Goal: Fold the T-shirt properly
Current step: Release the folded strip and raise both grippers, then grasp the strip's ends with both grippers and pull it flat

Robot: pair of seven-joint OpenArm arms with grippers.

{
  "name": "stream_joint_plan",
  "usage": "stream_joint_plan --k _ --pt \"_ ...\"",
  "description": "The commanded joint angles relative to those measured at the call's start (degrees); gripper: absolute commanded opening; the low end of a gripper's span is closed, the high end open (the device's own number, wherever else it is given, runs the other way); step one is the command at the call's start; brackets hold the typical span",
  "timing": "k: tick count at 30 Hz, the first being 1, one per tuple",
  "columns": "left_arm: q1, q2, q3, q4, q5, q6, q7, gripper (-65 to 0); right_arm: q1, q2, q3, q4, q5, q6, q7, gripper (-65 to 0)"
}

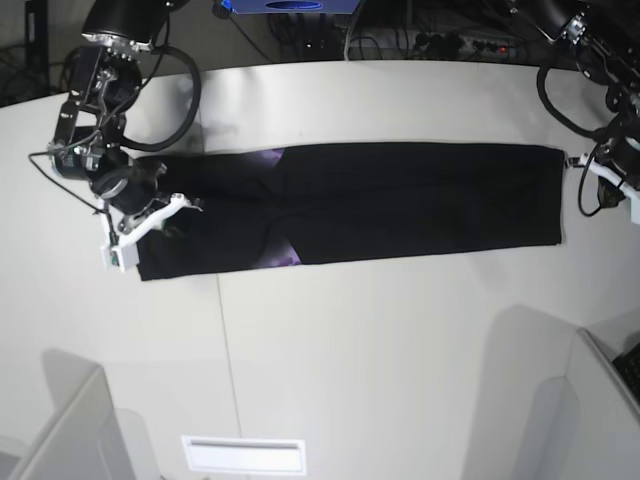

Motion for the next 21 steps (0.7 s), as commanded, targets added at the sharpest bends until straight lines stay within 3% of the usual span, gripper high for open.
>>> stream_joint_plan --k 1,2,3,5,8,10,13,21 --pt "0.41 -1.39 -1.85 0.06 -2.52 -0.28 -0.87 -65.0 0.55 0.43 0.26 1.12 0.39 0.14 1.14 -65.0" --pt "1.11 -1.48 -3.08 -0.82 -3.84 -0.28 -0.87 -65.0 0.28 0.43 0.26 0.94 0.39 0.14 1.23 -65.0" --pt "1.38 -1.83 -3.87 -1.87 -4.36 -0.28 -0.96 -58.4 0.11 0.43 0.26 0.94 0.39 0.14 1.23 -65.0" --pt "1.55 -2.45 -4.66 -5.3 -4.98 -0.28 -0.96 -38.0 -0.42 0.43 0.26 0.94 0.39 0.23 1.23 -65.0" --pt "1.11 -3.85 -4.48 -10.22 -5.07 -0.28 -1.04 -13.2 -0.6 0.43 0.26 0.94 0.39 0.23 1.23 -65.0" --pt "1.03 -3.85 -4.31 -11.72 -5.07 -0.28 -1.04 -3.5 -0.68 0.34 0.26 0.94 0.39 0.23 1.23 -65.0" --pt "1.64 -3.59 -0.79 -11.28 -4.89 -0.28 -1.22 -2.8 -0.95 0.34 0.17 0.85 0.39 0.23 1.23 -65.0" --pt "0.94 -3.85 5.01 -21.39 -4.89 -0.28 -10.1 -4.1 -2.27 0.34 0.17 0.85 0.39 0.23 1.23 -65.0"
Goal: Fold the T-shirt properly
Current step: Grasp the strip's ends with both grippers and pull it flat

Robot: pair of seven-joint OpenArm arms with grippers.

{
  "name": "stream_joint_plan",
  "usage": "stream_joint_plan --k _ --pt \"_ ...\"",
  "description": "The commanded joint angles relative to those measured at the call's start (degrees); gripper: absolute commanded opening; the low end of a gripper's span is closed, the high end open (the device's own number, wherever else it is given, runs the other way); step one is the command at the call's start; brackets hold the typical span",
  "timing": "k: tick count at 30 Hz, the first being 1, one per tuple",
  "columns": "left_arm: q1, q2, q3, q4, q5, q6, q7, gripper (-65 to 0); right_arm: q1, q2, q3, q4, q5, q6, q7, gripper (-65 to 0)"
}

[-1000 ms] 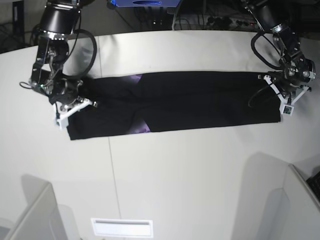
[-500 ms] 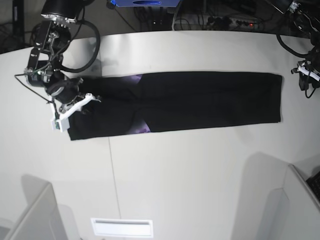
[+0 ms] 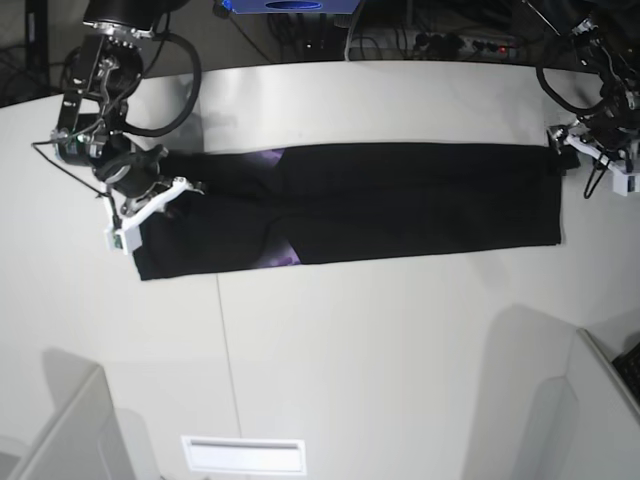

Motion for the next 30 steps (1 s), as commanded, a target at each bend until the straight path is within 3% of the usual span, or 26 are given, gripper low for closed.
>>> stream_joint_plan --k 1,6,17,19,26,27,30 --pt "-0.81 -1.14 0.47 0.38 -1.44 -0.52 -2.47 -4.1 0.44 0.47 0.17 0.87 0.61 0.23 1.05 -65.0" --pt "-4.07 -1.14 2.67 -4.11 -1.26 -0.52 -3.09 -4.1 -0.08 0.47 -0.18 0.96 0.61 0.23 1.05 -65.0" --pt "-7.14 -2.11 4.69 -15.18 -1.17 -0.52 -3.27 -5.8 -0.08 0.56 -8.62 1.05 0.61 0.23 1.4 -65.0" --pt "-7.14 -2.37 4.69 -15.89 -1.17 -0.52 -3.27 -14.2 -0.08 0.56 -9.24 1.05 0.61 0.23 1.4 -65.0" --pt "-6.97 -2.46 4.69 -15.71 -1.17 -0.52 -3.27 -62.2 -0.08 0.56 -8.97 1.05 0.61 0.23 1.49 -65.0" --pt "-6.97 -2.46 4.69 -15.71 -1.17 -0.52 -3.27 -65.0 -0.08 0.56 -8.97 1.05 0.61 0.23 1.49 -65.0" --pt "-6.88 -3.69 4.69 -15.62 -1.17 -0.52 -3.27 -65.0 -0.08 0.56 -8.97 1.05 0.61 0.23 1.49 -65.0"
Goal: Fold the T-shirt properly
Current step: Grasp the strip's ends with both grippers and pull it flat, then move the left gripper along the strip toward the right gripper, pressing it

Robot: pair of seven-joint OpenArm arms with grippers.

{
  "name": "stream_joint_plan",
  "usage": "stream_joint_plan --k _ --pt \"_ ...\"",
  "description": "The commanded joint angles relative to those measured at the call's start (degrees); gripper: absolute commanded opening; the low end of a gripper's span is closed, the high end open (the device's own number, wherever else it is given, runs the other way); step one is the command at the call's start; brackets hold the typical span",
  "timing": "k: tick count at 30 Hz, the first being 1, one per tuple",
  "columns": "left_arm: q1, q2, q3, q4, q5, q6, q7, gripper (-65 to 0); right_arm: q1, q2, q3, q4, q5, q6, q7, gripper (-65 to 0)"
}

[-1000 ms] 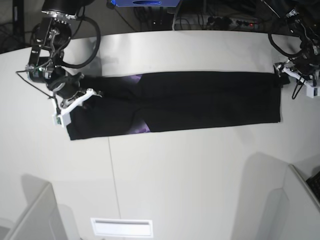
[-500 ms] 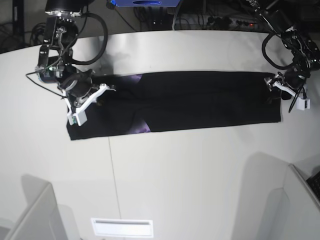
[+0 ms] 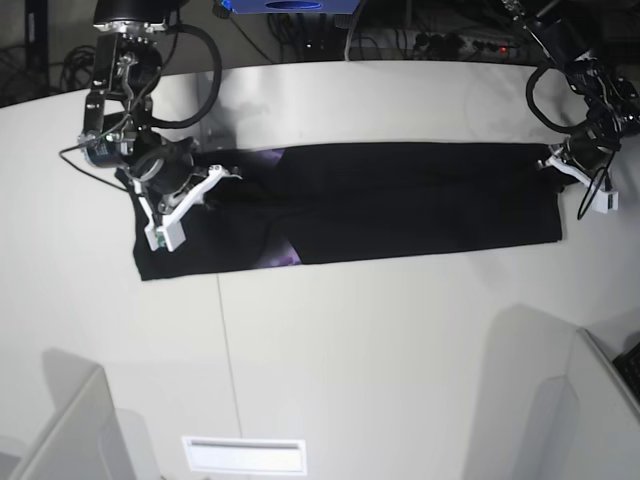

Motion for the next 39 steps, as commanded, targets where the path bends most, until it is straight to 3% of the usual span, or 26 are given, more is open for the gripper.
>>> stream_joint_plan --k 1,11,17,27,39 --pt "0.07 -1.49 -0.34 0.64 1.19 0.38 1.0 -65.0 0.64 0.21 0.32 1.05 0.58 0.23 1.01 -65.0" --pt "2.89 -2.98 -0.6 13.56 3.74 0.38 -1.11 -65.0 0.64 0.3 0.32 0.96 0.41 0.23 1.01 -65.0" --pt "6.14 -1.05 0.63 24.38 6.55 0.38 -1.03 -65.0 0.64 0.21 0.32 0.79 0.5 0.23 1.01 -65.0" --pt "9.21 3.7 8.36 35.98 6.64 0.38 -0.76 -65.0 0.64 0.21 0.32 0.79 0.58 0.23 1.01 -65.0" --pt "10.01 4.41 21.99 38.53 6.29 0.95 -0.85 -65.0 0.55 0.21 0.32 0.79 0.58 0.23 1.01 -65.0"
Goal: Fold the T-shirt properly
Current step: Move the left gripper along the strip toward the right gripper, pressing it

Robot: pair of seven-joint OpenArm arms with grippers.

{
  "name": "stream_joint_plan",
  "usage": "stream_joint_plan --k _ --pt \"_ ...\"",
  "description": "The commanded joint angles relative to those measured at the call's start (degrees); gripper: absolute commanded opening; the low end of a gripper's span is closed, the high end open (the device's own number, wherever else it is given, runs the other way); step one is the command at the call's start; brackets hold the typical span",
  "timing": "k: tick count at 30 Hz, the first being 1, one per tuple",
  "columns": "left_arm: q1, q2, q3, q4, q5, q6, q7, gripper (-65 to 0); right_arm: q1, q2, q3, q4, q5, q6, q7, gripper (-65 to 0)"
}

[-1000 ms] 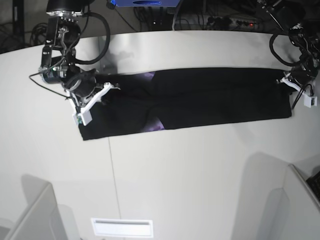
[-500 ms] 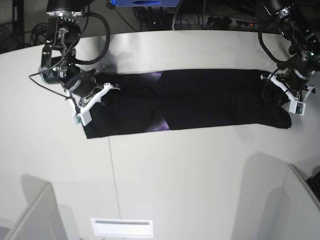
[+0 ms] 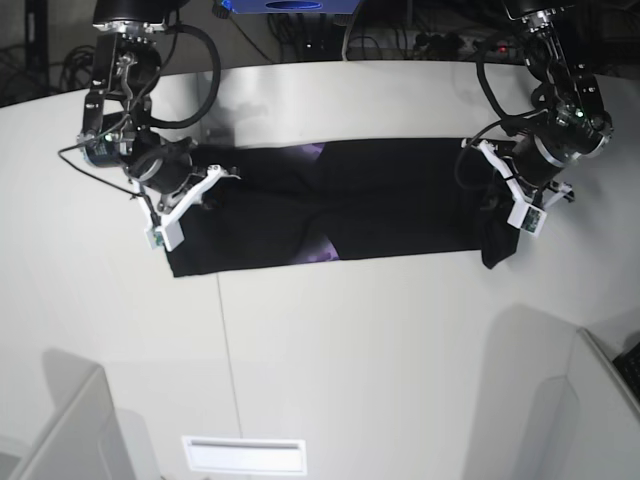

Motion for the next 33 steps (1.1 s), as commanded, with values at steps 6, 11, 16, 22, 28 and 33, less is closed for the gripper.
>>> stream_joint_plan --k 6,11,16,22,28,33 --pt "-0.86 -0.18 6.4 1.09 -1.19 3.71 -1.51 -65.0 0.55 0.21 0.21 0.81 0.76 0.23 0.99 -65.0" --pt "-2.18 1.66 10.09 0.83 -0.75 4.76 -1.24 -65.0 0.64 0.21 0.21 0.81 0.67 0.23 0.99 -65.0" --pt "-2.97 3.42 12.99 0.65 -0.75 4.85 -1.16 -65.0 0.64 0.21 0.29 0.72 0.67 0.23 0.99 -65.0" --pt "-3.94 5.0 13.61 -0.32 -0.75 4.85 -1.07 -65.0 0.73 0.21 0.29 0.72 0.67 0.23 0.99 -65.0" --pt "-4.11 5.18 13.61 -1.99 -0.75 4.85 -1.07 -65.0 0.9 0.21 0.29 0.72 0.67 0.23 0.99 -65.0" --pt "-4.11 5.27 13.61 -2.34 -0.75 4.85 -1.07 -65.0 0.9 0.21 0.29 0.72 0.67 0.23 0.99 -65.0"
